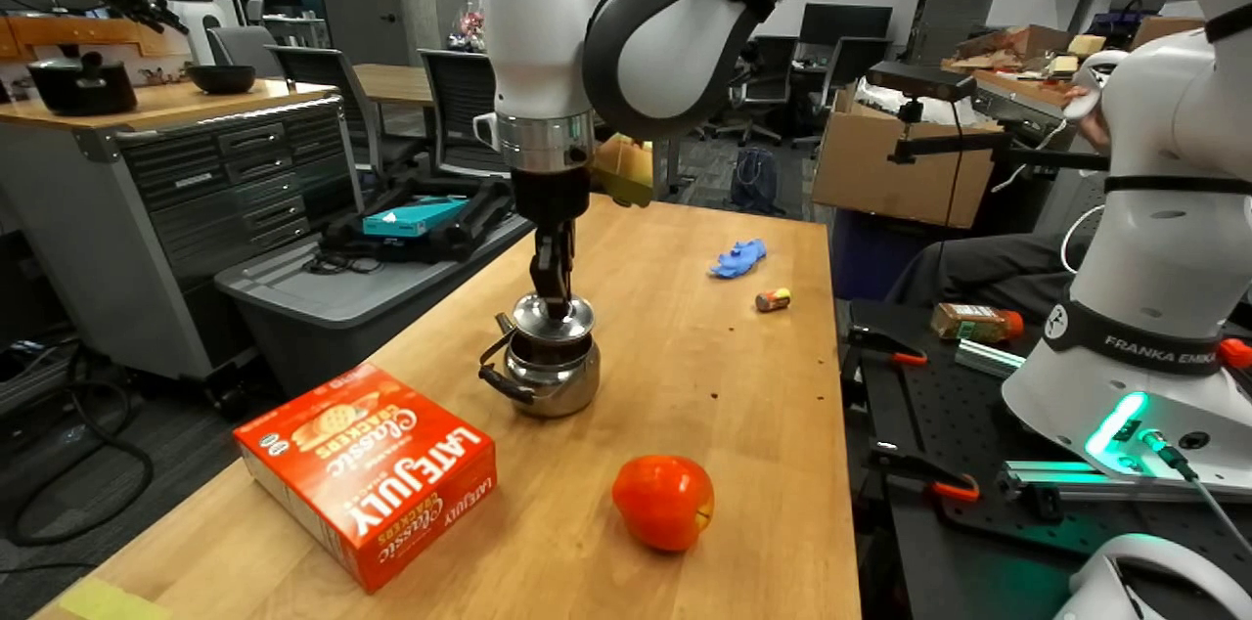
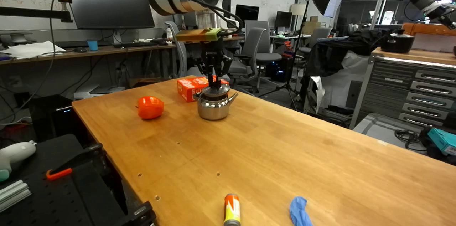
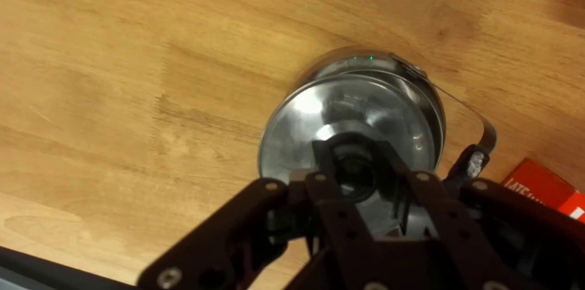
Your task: Pick up the lid and put it on the kettle
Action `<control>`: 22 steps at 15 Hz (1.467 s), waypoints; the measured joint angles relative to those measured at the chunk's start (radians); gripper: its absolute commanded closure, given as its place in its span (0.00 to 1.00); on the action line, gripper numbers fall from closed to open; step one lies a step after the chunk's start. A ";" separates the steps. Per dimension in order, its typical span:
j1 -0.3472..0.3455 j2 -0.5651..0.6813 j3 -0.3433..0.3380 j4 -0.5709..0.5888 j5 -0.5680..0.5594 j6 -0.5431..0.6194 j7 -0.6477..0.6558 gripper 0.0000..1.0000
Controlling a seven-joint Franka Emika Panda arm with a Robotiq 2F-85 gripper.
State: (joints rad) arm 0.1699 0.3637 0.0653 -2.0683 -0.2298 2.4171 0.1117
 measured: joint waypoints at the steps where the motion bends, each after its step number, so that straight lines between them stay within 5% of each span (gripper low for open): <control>1: 0.001 0.010 0.000 0.010 0.000 -0.002 -0.009 0.92; 15: 0.027 0.063 0.023 0.041 -0.003 -0.055 -0.146 0.92; 22: -0.030 0.071 0.032 0.052 0.085 -0.073 -0.292 0.93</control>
State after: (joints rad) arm 0.1397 0.4345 0.0976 -2.0165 -0.1443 2.3446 -0.1799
